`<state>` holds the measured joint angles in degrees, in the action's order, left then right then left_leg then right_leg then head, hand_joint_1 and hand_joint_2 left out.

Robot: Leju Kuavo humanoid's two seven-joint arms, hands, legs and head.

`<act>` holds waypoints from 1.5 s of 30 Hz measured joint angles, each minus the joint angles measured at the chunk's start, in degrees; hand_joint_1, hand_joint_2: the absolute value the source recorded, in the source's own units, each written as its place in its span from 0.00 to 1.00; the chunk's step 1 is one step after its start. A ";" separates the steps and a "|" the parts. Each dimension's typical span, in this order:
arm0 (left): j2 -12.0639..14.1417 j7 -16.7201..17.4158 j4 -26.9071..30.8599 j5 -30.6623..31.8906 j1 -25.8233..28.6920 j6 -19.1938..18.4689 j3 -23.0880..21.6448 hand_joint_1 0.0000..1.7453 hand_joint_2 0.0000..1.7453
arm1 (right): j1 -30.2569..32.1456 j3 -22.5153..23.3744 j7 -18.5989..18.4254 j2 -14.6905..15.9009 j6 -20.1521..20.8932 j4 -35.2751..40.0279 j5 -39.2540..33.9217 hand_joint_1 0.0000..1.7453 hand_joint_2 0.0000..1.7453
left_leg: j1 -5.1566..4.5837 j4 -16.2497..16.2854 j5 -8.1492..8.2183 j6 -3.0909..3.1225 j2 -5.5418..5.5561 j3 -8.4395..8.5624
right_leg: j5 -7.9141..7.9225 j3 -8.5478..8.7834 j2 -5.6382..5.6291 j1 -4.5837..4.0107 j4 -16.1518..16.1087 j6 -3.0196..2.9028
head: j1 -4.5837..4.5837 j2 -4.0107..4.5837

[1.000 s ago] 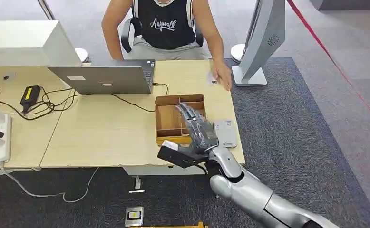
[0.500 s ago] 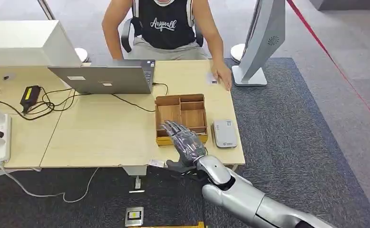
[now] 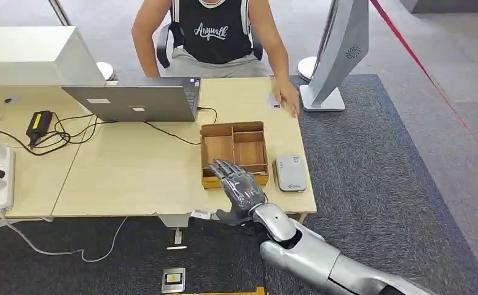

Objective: Pass the card to the sensor for recognition and then transmit it.

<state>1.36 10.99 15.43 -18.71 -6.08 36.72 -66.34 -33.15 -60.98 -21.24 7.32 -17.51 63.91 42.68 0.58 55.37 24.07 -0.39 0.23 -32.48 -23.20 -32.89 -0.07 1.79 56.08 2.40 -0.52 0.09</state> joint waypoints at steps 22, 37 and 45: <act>-0.02 1.05 -0.02 -0.28 0.02 -0.02 -0.02 0.00 0.00 | -3.91 2.67 -7.37 0.18 -7.61 -10.10 11.39 0.00 1.00 | 0.00 0.00 0.01 0.00 0.01 0.00 | 0.00 0.00 0.00 0.00 0.01 0.00 | 0.00 0.00; 0.00 0.28 -0.07 -0.83 0.02 0.17 -0.07 0.00 0.00 | -4.10 3.61 -6.08 -0.24 -5.97 -13.47 11.41 0.00 1.00 | 0.00 0.00 0.01 0.00 0.00 0.01 | 0.00 0.00 0.00 0.00 0.01 0.00 | 0.00 -0.02; 0.00 0.26 -0.09 -1.47 0.03 0.18 -0.07 0.00 0.00 | -4.16 3.61 -3.65 -0.68 -3.96 -14.58 10.16 0.00 1.00 | 0.00 0.00 0.01 0.00 0.00 0.01 | 0.00 0.00 0.00 0.00 0.01 0.00 | 0.00 0.00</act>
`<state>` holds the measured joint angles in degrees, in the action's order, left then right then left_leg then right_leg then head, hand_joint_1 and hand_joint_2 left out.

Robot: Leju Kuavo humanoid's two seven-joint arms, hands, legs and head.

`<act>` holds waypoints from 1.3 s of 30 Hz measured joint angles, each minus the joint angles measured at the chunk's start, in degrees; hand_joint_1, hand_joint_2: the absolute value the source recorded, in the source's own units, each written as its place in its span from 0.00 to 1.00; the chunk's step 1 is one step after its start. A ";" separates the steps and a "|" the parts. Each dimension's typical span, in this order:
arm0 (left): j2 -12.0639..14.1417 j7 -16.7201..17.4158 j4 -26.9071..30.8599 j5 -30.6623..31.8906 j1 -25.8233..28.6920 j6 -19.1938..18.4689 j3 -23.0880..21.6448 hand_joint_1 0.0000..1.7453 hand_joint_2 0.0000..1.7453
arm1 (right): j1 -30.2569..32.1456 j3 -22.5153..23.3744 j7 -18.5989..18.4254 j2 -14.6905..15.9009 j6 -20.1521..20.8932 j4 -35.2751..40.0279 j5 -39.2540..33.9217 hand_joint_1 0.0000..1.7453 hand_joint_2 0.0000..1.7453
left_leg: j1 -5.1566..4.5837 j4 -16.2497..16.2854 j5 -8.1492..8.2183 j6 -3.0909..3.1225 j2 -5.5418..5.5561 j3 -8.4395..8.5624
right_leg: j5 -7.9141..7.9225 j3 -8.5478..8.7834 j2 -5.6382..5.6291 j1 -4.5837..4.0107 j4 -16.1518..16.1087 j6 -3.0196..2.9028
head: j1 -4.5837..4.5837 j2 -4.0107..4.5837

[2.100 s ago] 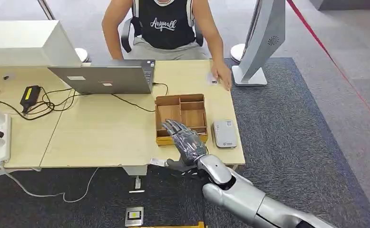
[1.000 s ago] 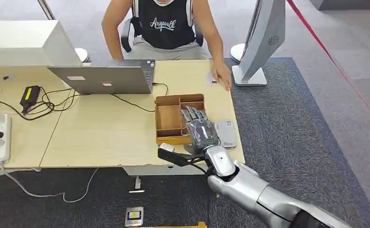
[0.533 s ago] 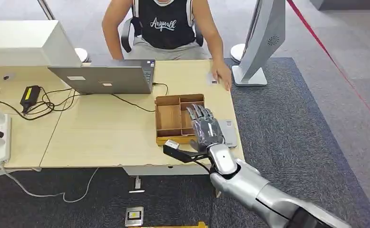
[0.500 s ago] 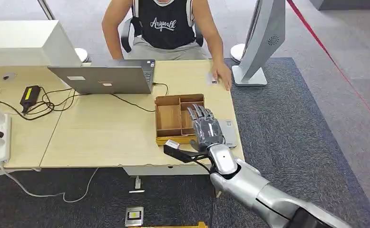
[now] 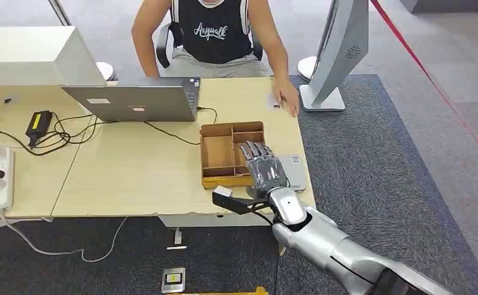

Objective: Pass the card to the sensor for recognition and then transmit it.

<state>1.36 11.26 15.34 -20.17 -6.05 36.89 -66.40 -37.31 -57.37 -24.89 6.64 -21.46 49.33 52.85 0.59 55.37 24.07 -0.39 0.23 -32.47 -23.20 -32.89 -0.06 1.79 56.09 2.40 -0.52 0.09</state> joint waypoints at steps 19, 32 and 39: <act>-0.02 0.35 -0.07 -0.48 0.00 0.09 0.00 0.00 0.00 | -0.03 -0.02 0.48 -1.16 0.59 -1.55 -0.59 0.00 1.00 | 0.00 0.00 0.00 0.00 0.00 0.00 | 0.00 0.00 0.00 0.00 0.00 0.00 | 0.00 -0.02; -0.02 0.17 -0.28 -0.68 0.00 0.15 0.00 0.00 0.00 | -0.03 0.02 -0.81 -1.27 1.35 -1.57 -0.89 1.00 1.00 | 0.00 0.00 0.00 0.00 0.00 0.00 | 0.00 0.00 0.00 0.00 0.00 0.00 | 0.00 -0.02; -0.02 0.15 -0.33 -0.52 0.00 0.15 0.00 0.00 0.00 | -0.03 0.28 -1.44 -1.03 1.29 -1.86 -1.29 1.00 1.00 | 0.00 0.00 0.00 0.00 0.00 0.01 | 0.00 0.00 0.00 0.00 0.00 0.00 | 0.00 -0.02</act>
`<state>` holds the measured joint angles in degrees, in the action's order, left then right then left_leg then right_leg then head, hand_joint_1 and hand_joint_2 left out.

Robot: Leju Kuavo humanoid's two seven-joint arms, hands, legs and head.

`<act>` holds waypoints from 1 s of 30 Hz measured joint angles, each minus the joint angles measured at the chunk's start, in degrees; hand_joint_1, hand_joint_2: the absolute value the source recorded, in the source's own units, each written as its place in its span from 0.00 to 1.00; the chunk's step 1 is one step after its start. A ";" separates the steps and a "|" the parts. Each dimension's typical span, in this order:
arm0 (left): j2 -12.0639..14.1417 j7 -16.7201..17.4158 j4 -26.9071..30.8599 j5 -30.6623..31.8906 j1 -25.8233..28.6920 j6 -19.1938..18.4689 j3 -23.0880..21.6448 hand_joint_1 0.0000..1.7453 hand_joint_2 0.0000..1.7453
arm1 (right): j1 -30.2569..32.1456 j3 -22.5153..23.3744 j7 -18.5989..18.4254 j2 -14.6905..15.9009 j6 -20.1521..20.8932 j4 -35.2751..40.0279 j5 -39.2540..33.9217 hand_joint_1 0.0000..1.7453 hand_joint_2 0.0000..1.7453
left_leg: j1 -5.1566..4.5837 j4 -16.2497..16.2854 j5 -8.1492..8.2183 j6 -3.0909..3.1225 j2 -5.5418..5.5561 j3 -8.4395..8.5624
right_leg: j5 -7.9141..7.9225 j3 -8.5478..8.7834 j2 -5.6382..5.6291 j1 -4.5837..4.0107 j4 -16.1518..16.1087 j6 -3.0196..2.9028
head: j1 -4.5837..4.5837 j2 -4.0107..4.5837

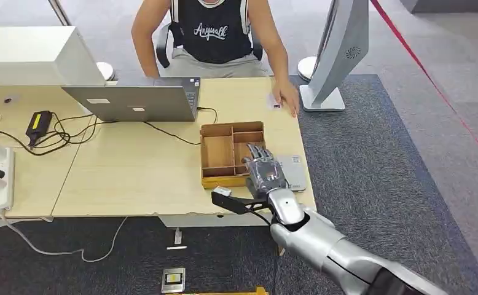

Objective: Pass the card to the sensor for recognition and then transmit it.

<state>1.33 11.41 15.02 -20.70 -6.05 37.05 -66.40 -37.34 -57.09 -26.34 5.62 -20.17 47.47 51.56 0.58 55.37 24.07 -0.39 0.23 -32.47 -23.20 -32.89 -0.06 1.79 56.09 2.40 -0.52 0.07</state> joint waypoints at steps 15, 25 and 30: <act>-0.02 -0.18 -0.07 -0.35 0.00 0.33 0.00 0.00 0.00 | 0.01 0.68 0.63 0.20 -0.37 -1.14 -1.14 0.94 1.00 | 0.00 0.00 0.00 0.00 0.00 0.01 | 0.00 0.00 0.00 0.00 0.00 0.00 | 0.00 0.00; -0.02 -0.24 -0.07 -0.37 0.00 0.35 0.00 0.00 0.00 | 0.01 0.72 0.81 0.22 -0.41 -1.18 -1.25 0.94 1.00 | 0.00 0.00 0.00 0.00 0.00 0.01 | 0.00 0.00 0.00 0.00 0.00 0.00 | 0.00 0.00; -0.02 -0.24 -0.07 -0.37 0.00 0.35 0.00 0.00 0.00 | 0.01 0.72 0.81 0.22 -0.48 -1.20 -1.29 0.93 1.00 | 0.00 0.00 0.00 0.00 0.00 0.01 | 0.00 0.00 0.00 0.00 0.00 0.00 | 0.00 0.00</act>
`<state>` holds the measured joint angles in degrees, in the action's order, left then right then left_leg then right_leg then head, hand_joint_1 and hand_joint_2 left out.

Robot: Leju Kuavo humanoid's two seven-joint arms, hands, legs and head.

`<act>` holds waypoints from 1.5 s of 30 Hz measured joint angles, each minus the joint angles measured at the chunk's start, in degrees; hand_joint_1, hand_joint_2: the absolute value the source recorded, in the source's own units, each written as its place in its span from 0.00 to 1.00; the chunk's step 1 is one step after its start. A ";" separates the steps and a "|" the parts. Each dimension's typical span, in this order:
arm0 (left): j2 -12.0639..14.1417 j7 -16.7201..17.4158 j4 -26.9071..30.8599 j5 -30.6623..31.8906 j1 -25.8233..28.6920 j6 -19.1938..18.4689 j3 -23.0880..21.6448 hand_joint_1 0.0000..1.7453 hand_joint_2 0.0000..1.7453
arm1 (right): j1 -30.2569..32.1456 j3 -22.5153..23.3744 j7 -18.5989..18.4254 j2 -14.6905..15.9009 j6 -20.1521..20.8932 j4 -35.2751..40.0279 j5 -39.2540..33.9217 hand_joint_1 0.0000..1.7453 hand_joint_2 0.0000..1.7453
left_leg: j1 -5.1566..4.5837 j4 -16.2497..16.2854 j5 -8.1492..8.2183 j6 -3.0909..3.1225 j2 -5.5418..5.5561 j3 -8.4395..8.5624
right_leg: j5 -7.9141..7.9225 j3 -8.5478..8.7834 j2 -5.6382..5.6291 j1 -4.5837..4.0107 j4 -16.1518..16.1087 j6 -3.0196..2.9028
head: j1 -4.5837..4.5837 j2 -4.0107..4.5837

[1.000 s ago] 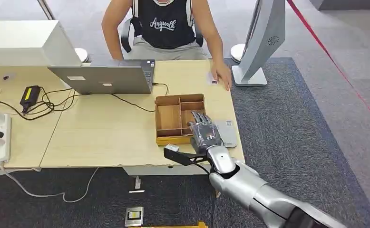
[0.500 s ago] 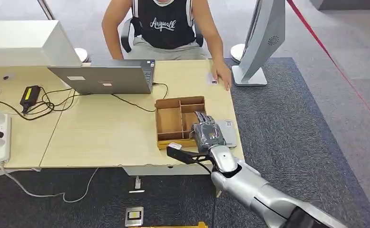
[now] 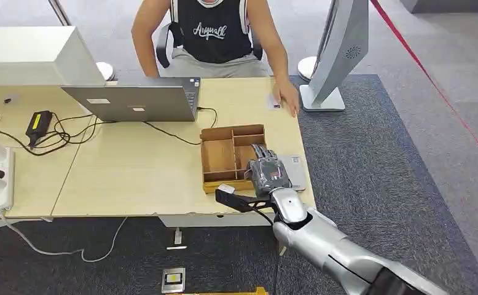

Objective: Pass the card to the sensor for recognition and then transmit it.

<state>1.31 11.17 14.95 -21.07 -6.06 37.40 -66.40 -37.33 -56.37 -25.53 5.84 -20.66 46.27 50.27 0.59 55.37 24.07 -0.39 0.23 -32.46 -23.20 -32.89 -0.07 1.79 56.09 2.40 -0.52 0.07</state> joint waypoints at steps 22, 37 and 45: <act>-0.48 -0.57 -0.02 0.15 0.06 0.00 0.00 0.00 0.00 | -3.73 2.95 -4.26 2.18 -4.98 11.41 7.71 1.00 1.00 | 0.00 0.01 0.00 0.00 -0.04 0.01 | 0.01 0.01 0.00 0.00 0.01 0.00 | 0.00 0.02; -0.55 -0.28 -0.09 0.00 0.04 -0.02 0.00 0.00 0.00 | -4.27 6.05 -6.95 5.01 -2.75 22.23 10.91 1.00 1.00 | 0.00 0.01 0.00 0.00 -0.04 0.01 | 0.00 0.01 0.00 0.00 0.00 0.00 | 0.00 0.02; -0.55 -0.74 -0.09 0.68 -0.06 -0.09 -0.04 0.00 0.00 | -5.17 6.23 -4.94 4.85 0.15 22.51 9.18 1.00 1.00 | 0.00 0.01 0.00 0.00 -0.03 -0.01 | 0.00 0.01 0.00 0.00 0.01 0.00 | 0.00 0.02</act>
<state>0.76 10.43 14.86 -20.39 -6.12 37.31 -66.45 -42.49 -50.14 -30.47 10.69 -20.50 68.78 59.45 0.58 55.38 24.07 -0.39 0.19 -32.46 -23.19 -32.88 -0.07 1.79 56.10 2.40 -0.52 0.09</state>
